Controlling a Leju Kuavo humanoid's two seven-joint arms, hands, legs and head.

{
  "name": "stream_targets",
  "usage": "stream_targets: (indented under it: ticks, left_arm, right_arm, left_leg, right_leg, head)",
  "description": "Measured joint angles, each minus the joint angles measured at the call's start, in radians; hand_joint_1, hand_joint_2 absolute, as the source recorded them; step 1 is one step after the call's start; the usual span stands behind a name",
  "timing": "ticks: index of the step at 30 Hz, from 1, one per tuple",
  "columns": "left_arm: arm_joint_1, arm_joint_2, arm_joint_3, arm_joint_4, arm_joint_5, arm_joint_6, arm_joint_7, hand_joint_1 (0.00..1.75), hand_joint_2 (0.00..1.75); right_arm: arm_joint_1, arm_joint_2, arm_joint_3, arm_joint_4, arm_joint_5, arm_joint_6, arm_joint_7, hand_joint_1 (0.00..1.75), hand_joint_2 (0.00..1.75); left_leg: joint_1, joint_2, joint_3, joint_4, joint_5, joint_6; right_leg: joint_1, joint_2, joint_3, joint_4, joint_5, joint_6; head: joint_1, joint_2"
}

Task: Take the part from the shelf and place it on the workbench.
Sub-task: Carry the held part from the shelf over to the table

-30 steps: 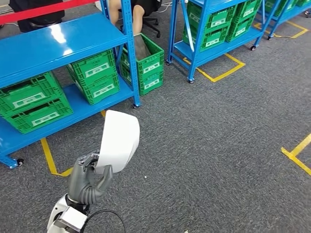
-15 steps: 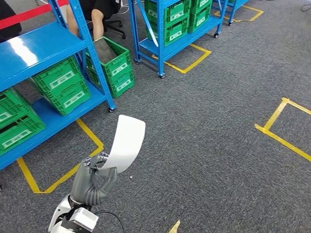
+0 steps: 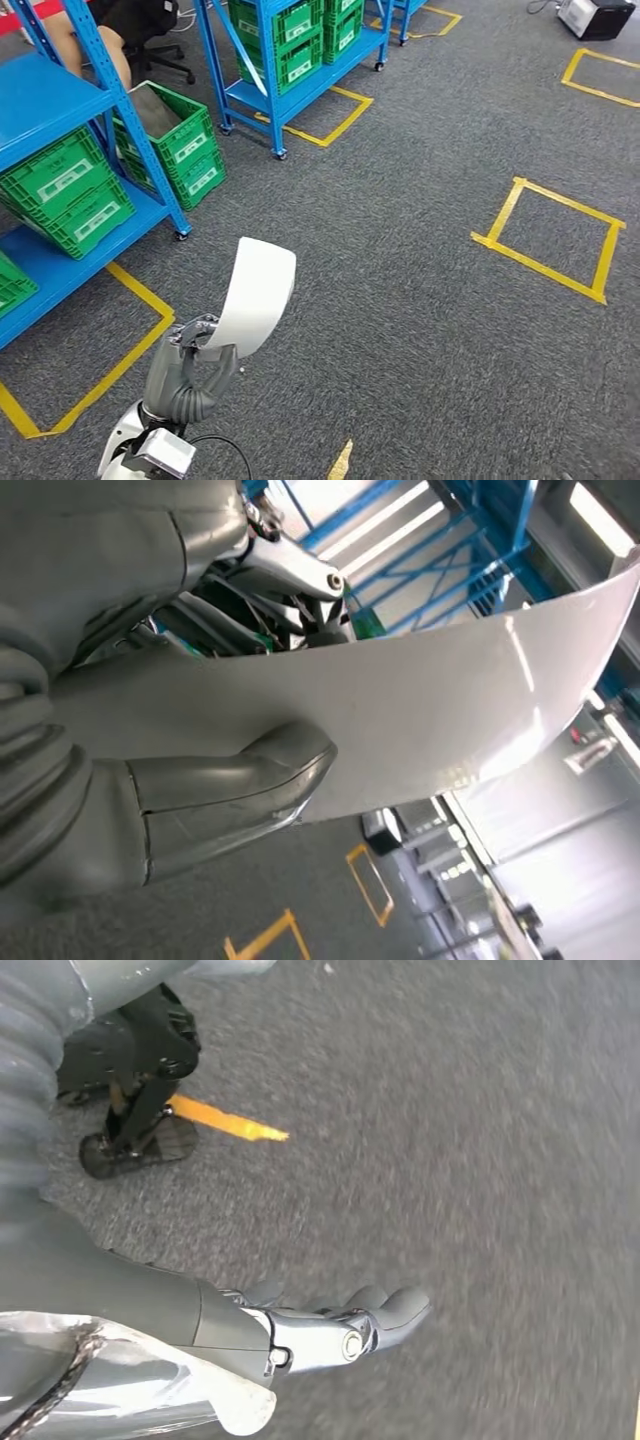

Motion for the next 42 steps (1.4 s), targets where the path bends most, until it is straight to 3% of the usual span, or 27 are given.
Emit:
stream_targets:
  ticks: [2,3,4,6,8,9,11,12,14,16,17,18,19,21,23,25,27,29,31,33,34,35,37,38,40,42]
  left_arm:
    - [0.004,0.001,0.001,0.000,0.001,0.001,-0.001,1.75,1.75]
    - [0.006,0.001,0.002,0.000,0.001,0.001,-0.002,1.75,1.75]
    - [0.006,0.001,0.002,0.000,0.002,0.001,-0.002,1.75,1.75]
    - [0.006,0.001,0.003,0.000,0.004,0.001,-0.003,1.75,1.75]
    - [0.007,0.001,0.006,0.000,0.009,-0.001,-0.003,1.75,1.75]
    - [0.007,0.001,0.007,0.000,0.011,-0.002,-0.004,1.75,1.75]
    - [0.007,0.001,0.009,0.000,0.016,-0.006,-0.004,1.75,1.75]
    - [0.007,0.001,0.009,0.000,0.018,-0.008,-0.004,1.75,1.75]
    - [0.007,0.001,0.011,0.000,0.022,-0.010,-0.005,1.75,1.75]
    - [0.010,0.002,0.013,0.000,0.023,-0.011,-0.005,1.75,1.75]
    - [0.012,0.002,0.014,0.000,0.023,-0.011,-0.005,1.75,1.75]
    - [0.013,0.002,0.015,0.000,0.023,-0.011,-0.005,1.75,1.75]
    - [0.014,0.002,0.015,0.000,0.023,-0.011,-0.005,1.75,1.75]
    - [0.014,0.002,0.016,0.000,0.027,-0.014,-0.005,1.75,1.75]
    - [0.014,0.002,0.018,0.000,0.034,-0.020,-0.005,1.75,1.75]
    - [0.014,0.002,0.019,0.000,0.040,-0.026,-0.005,1.75,1.75]
    - [0.012,0.002,0.019,-0.001,0.043,-0.029,-0.004,1.75,1.75]
    - [0.011,0.001,0.019,-0.001,0.044,-0.033,-0.004,1.75,1.75]
    - [0.013,0.001,0.020,-0.001,0.045,-0.035,-0.003,1.75,1.75]
    - [0.015,0.001,0.022,-0.001,0.049,-0.037,-0.002,1.75,1.75]
    - [0.015,0.001,0.022,-0.001,0.050,-0.038,-0.002,1.75,1.75]
    - [0.015,0.001,0.022,-0.001,0.052,-0.039,-0.001,1.75,1.75]
    - [0.014,0.001,0.023,-0.001,0.053,-0.041,0.000,1.75,1.75]
    - [0.014,0.001,0.024,-0.001,0.054,-0.041,0.001,1.75,1.75]
    - [0.013,0.001,0.025,-0.001,0.056,-0.042,0.002,1.75,1.75]
    - [0.012,0.001,0.026,-0.001,0.058,-0.042,0.002,1.75,1.75]
  right_arm:
    - [-0.007,0.000,-0.002,0.006,0.000,0.000,0.002,0.00,1.75]
    - [-0.007,0.000,-0.002,0.009,0.000,0.000,0.005,0.00,1.75]
    - [-0.007,0.000,-0.004,0.013,-0.002,-0.001,0.008,0.00,1.75]
    - [-0.006,0.000,-0.008,0.018,-0.006,-0.004,0.015,0.00,1.75]
    - [-0.008,0.000,-0.010,0.021,-0.010,-0.006,0.019,0.00,1.75]
    - [-0.009,0.001,-0.010,0.023,-0.011,-0.007,0.020,0.00,1.75]
    - [-0.009,0.001,-0.012,0.027,-0.012,-0.006,0.020,0.00,1.75]
    - [-0.008,0.002,-0.014,0.029,-0.012,-0.005,0.020,0.00,1.75]
    - [-0.009,0.002,-0.018,0.031,-0.013,-0.004,0.019,0.00,1.75]
    - [-0.013,0.003,-0.020,0.032,-0.013,-0.003,0.018,0.00,1.75]
    - [-0.014,0.003,-0.020,0.033,-0.014,-0.002,0.018,0.00,1.75]
    - [-0.015,0.003,-0.019,0.035,-0.014,-0.002,0.018,0.00,1.75]
    - [-0.015,0.003,-0.019,0.037,-0.014,-0.002,0.018,0.00,1.75]
    - [-0.016,0.003,-0.020,0.040,-0.011,0.001,0.017,0.00,1.75]
    - [-0.019,0.004,-0.022,0.045,-0.005,0.006,0.013,0.00,1.75]
    - [-0.022,0.005,-0.024,0.050,0.000,0.014,0.009,0.00,1.75]
    - [-0.021,0.005,-0.027,0.056,0.006,0.019,0.005,0.00,1.75]
    - [-0.022,0.005,-0.032,0.061,0.011,0.021,0.000,0.00,1.75]
    - [-0.028,0.005,-0.034,0.065,0.014,0.022,-0.002,0.00,1.75]
    - [-0.032,0.005,-0.033,0.070,0.014,0.024,-0.002,0.00,1.75]
    - [-0.032,0.005,-0.033,0.073,0.014,0.026,-0.002,0.00,1.75]
    - [-0.032,0.005,-0.034,0.074,0.014,0.027,-0.001,0.00,1.75]
    - [-0.032,0.005,-0.034,0.076,0.014,0.030,-0.001,0.00,1.75]
    - [-0.033,0.005,-0.034,0.076,0.014,0.032,0.000,0.00,1.75]
    - [-0.034,0.005,-0.034,0.077,0.014,0.034,0.003,0.00,1.75]
    - [-0.032,0.005,-0.036,0.078,0.014,0.034,0.006,0.00,1.75]
  left_leg:
    - [-0.002,0.029,-0.003,0.000,0.001,0.001]
    - [-0.002,0.044,-0.004,0.001,0.001,0.001]
    - [-0.002,0.057,-0.004,0.001,0.001,0.000]
    - [-0.003,0.081,-0.001,0.001,-0.001,-0.004]
    - [-0.008,0.100,0.002,0.005,-0.005,-0.014]
    - [-0.011,0.108,0.003,0.007,-0.006,-0.020]
    - [-0.012,0.126,0.004,0.007,-0.005,-0.031]
    - [-0.010,0.122,0.003,0.011,-0.011,-0.037]
    - [-0.005,0.079,-0.015,0.062,-0.052,-0.047]
    - [-0.004,0.027,-0.070,0.192,-0.125,-0.049]
    - [-0.004,0.017,-0.099,0.259,-0.152,-0.048]
    - [-0.004,0.012,-0.117,0.299,-0.160,-0.046]
    - [-0.005,0.010,-0.119,0.304,-0.148,-0.043]
    - [-0.007,-0.005,-0.073,0.201,-0.076,-0.031]
    - [-0.008,-0.046,-0.019,0.075,-0.021,-0.017]
    - [-0.010,-0.065,-0.002,0.027,-0.016,-0.011]
    - [-0.009,-0.045,0.001,0.012,-0.012,-0.009]
    - [-0.005,-0.021,0.005,-0.002,-0.003,-0.004]
    - [-0.004,0.006,0.006,-0.007,0.000,0.000]
    - [-0.005,0.036,0.005,-0.006,-0.001,0.000]
    - [-0.004,0.050,0.004,-0.006,-0.002,-0.001]
    - [-0.004,0.063,0.005,-0.006,-0.004,-0.004]
    - [-0.002,0.086,0.009,-0.002,-0.009,-0.013]
    - [-0.003,0.095,0.010,0.001,-0.013,-0.020]
    - [-0.007,0.109,0.013,0.006,-0.019,-0.032]
    - [-0.005,0.123,0.017,0.006,-0.022,-0.044]
  right_leg:
    - [-0.004,-0.027,-0.057,0.126,-0.056,0.009]
    - [-0.006,-0.031,-0.067,0.156,-0.061,0.013]
    - [-0.008,-0.036,-0.057,0.147,-0.049,0.015]
    - [-0.010,-0.059,0.017,0.029,0.008,0.015]
    - [-0.006,-0.093,0.087,-0.091,0.040,0.006]
    - [-0.003,-0.101,0.102,-0.118,0.042,-0.001]
    - [0.000,-0.085,0.097,-0.121,0.043,-0.017]
    - [0.000,-0.076,0.095,-0.122,0.045,-0.024]
    - [-0.003,-0.058,0.093,-0.125,0.052,-0.038]
    - [-0.001,-0.036,0.090,-0.125,0.058,-0.048]
    - [0.001,-0.023,0.087,-0.125,0.060,-0.050]
    - [0.004,-0.010,0.086,-0.125,0.061,-0.052]
    - [0.006,0.004,0.085,-0.124,0.062,-0.053]
    - [0.010,0.032,0.087,-0.122,0.062,-0.054]
    - [0.012,0.057,0.085,-0.118,0.063,-0.050]
    - [0.009,0.078,0.073,-0.115,0.069,-0.040]
    - [0.005,0.089,0.060,-0.114,0.074,-0.028]
    - [0.007,0.048,0.038,-0.083,0.051,-0.018]
    - [0.005,-0.010,-0.016,0.026,-0.010,-0.006]
    - [-0.004,-0.029,-0.074,0.144,-0.056,0.007]
    - [-0.009,-0.032,-0.080,0.161,-0.054,0.013]
    - [-0.013,-0.038,-0.064,0.134,-0.033,0.018]
    - [-0.019,-0.070,0.014,0.000,0.022,0.025]
    - [-0.019,-0.087,0.050,-0.063,0.041,0.022]
    - [-0.015,-0.101,0.079,-0.111,0.046,0.008]
    - [-0.011,-0.080,0.076,-0.109,0.049,-0.011]
  head:
    - [0.002,0.000]
    - [0.002,0.000]
    - [0.002,0.000]
    - [0.002,0.000]
    - [0.001,0.000]
    - [-0.001,0.000]
    - [-0.003,0.000]
    - [-0.003,0.000]
    - [-0.005,0.000]
    - [-0.007,0.000]
    - [-0.007,0.000]
    - [-0.007,0.000]
    - [-0.007,0.000]
    - [-0.007,0.000]
    - [-0.006,0.000]
    - [-0.006,0.000]
    - [-0.007,0.000]
    - [-0.005,0.000]
    - [-0.003,0.000]
    - [-0.003,0.000]
    - [-0.003,0.000]
    - [-0.003,0.000]
    - [-0.003,0.000]
    - [-0.003,0.000]
    - [-0.005,0.000]
    - [-0.007,0.000]
